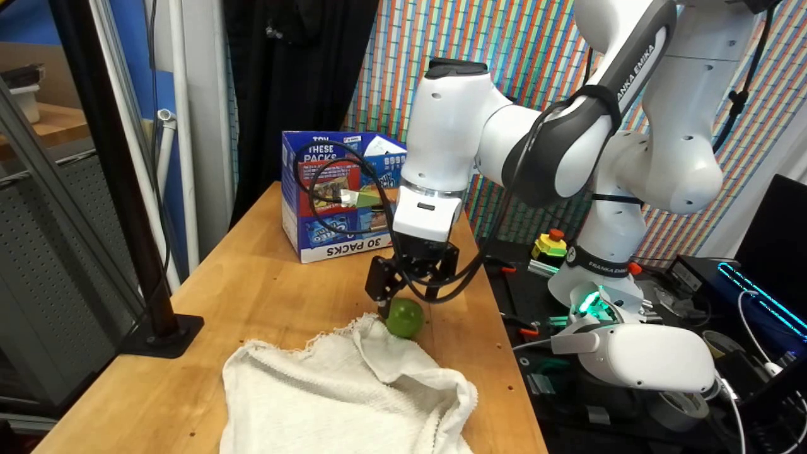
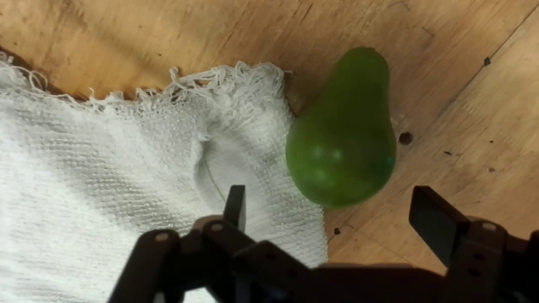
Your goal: Put the green object on the towel, then fold the towel and put it in the box
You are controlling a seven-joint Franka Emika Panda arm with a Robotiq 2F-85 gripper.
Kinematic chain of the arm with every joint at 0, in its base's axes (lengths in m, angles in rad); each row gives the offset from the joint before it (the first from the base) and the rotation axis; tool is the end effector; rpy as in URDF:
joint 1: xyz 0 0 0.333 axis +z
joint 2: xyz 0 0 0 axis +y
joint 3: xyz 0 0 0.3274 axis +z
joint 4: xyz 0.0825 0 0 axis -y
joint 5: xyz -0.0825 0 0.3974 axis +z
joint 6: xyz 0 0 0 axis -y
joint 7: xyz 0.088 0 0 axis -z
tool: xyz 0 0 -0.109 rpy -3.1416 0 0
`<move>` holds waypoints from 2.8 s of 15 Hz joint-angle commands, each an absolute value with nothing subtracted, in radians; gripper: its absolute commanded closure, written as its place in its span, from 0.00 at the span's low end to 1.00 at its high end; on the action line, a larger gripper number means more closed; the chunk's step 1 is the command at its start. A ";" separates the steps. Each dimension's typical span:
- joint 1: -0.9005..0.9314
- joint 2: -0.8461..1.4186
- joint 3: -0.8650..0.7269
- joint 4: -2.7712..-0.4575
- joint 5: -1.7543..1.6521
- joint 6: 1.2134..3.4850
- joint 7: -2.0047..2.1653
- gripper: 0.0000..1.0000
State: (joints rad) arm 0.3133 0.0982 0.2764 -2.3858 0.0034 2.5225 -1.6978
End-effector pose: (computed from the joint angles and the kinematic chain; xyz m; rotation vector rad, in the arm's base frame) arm 0.4274 0.2868 0.2830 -1.3063 -2.8535 -0.0801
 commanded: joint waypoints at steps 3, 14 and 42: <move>0.290 0.162 0.283 -2.352 -0.045 2.536 -1.651 0.00; 0.249 0.146 0.292 -2.406 -0.054 2.531 -1.543 0.54; 0.398 0.206 0.392 -2.044 0.058 2.480 -1.172 0.54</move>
